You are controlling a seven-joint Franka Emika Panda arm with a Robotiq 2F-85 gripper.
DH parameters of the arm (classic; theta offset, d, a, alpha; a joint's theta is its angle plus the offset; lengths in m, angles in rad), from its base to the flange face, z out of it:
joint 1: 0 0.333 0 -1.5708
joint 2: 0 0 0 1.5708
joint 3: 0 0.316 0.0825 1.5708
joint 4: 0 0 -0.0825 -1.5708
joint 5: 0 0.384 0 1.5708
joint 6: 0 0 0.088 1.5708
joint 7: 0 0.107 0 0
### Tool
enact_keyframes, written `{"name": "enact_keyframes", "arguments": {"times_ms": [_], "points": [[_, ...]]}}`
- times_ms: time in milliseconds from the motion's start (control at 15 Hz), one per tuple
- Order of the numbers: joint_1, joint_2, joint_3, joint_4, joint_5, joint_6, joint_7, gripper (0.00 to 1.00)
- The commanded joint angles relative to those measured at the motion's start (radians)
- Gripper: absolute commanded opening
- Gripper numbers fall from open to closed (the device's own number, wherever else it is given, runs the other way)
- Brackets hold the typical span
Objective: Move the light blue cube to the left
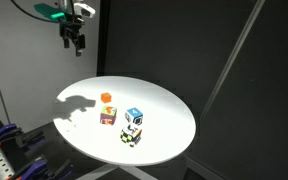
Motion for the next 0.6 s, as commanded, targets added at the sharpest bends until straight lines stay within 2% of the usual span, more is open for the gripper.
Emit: {"name": "enact_keyframes", "arguments": {"times_ms": [0,267,533], "points": [[-0.043,0.081,-0.014,0.097,-0.045,0.014,0.107,1.00],[-0.079,0.171,-0.039,0.190,-0.078,0.025,0.172,1.00],[-0.097,0.271,-0.075,0.292,-0.092,0.010,0.184,1.00]]}}
